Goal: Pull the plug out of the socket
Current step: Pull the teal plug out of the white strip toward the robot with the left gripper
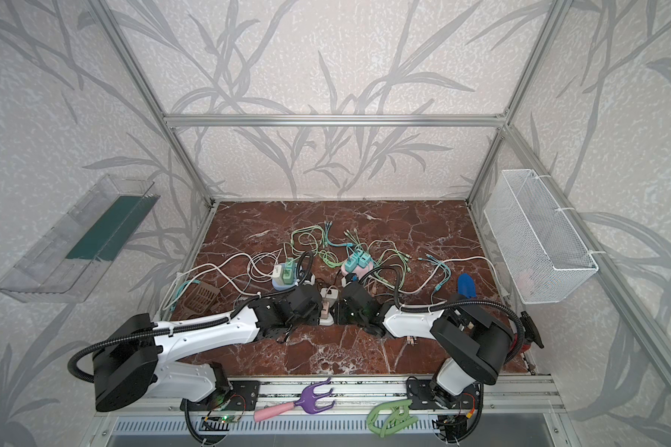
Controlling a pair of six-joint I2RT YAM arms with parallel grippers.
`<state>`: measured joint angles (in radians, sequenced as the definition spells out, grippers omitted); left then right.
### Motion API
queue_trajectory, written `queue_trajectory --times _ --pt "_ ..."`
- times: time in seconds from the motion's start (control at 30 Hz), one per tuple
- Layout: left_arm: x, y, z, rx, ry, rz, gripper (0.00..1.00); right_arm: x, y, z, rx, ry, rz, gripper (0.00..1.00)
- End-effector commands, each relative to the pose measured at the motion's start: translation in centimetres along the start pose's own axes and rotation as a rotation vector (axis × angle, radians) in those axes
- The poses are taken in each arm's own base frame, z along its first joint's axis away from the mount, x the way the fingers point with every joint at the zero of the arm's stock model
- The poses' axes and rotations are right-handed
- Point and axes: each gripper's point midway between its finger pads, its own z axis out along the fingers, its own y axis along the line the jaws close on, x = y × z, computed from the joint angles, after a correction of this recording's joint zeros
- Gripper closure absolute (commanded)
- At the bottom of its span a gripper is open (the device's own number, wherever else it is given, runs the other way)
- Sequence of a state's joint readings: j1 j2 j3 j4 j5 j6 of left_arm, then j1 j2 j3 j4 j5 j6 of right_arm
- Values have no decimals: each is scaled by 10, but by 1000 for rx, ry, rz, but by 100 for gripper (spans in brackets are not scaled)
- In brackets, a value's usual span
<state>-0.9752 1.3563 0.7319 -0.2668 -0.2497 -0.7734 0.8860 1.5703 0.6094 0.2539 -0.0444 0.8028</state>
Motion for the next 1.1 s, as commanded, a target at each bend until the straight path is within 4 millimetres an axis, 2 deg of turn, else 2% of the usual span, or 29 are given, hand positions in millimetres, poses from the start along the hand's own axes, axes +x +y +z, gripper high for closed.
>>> queue_trajectory --times 0.0,0.2,0.4,0.53,0.8,1.07 --pt "-26 -16 -22 61 -86 -49 87 15 -29 0 104 53 -8 56" --pt "-33 -8 -36 83 -158 -81 87 11 -33 -2 121 45 -12 56" --pt "-11 19 -32 -12 -93 -65 87 5 -34 -6 97 19 -1 55" --pt "-5 27 -37 18 -98 -89 86 1 -32 -10 72 -2 -12 53" --pt "19 30 -47 117 -42 -86 85 -4 -34 -11 54 -21 -11 51" --pt "37 11 -47 252 27 -75 85 -7 -25 -9 12 -27 -8 51"
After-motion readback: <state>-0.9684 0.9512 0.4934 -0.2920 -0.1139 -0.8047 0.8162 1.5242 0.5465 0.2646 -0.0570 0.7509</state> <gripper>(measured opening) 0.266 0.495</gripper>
